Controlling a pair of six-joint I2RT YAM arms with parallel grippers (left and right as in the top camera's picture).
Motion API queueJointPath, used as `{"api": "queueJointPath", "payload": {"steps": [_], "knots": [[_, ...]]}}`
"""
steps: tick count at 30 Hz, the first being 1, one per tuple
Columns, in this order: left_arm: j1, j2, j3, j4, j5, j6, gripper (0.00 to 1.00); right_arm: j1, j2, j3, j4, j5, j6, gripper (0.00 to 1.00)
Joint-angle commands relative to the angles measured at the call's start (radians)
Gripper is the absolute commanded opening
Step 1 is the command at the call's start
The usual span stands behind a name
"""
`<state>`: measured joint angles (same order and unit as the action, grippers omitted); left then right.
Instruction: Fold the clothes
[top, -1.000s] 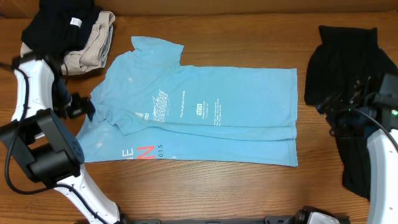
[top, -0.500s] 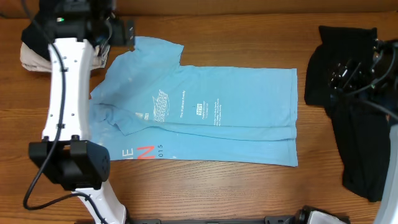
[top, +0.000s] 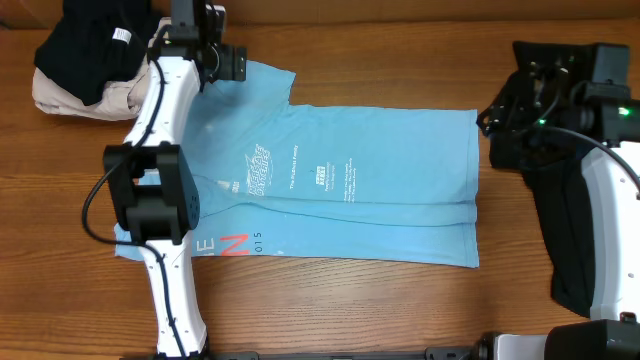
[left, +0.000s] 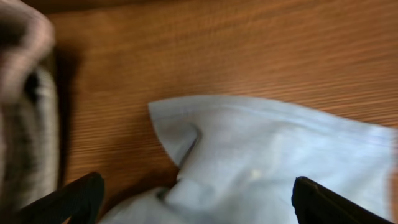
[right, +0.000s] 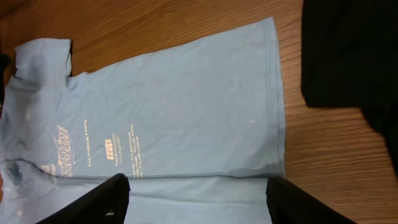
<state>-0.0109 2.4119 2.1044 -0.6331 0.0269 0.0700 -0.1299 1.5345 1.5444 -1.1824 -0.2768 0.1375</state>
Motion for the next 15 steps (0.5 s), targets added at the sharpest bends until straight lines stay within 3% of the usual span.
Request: {"api": "queueJointPath", "payload": {"steps": [1, 6, 11, 15], "knots": [[0.001, 0.058, 0.006, 0.067, 0.008, -0.017, 0.96, 0.040, -0.018, 0.008, 0.001, 0.052, -0.003, 0.72], [-0.001, 0.093, 0.006, 0.141, 0.024, -0.050, 0.93, 0.053, -0.018, 0.008, -0.016, 0.060, 0.011, 0.67], [-0.009, 0.108, 0.006, 0.171, 0.022, -0.077, 0.80, 0.053, -0.018, 0.008, -0.016, 0.067, 0.023, 0.60], [-0.008, 0.136, 0.006, 0.172, 0.023, -0.147, 0.76, 0.053, -0.018, 0.008, -0.013, 0.067, 0.023, 0.59]]}}
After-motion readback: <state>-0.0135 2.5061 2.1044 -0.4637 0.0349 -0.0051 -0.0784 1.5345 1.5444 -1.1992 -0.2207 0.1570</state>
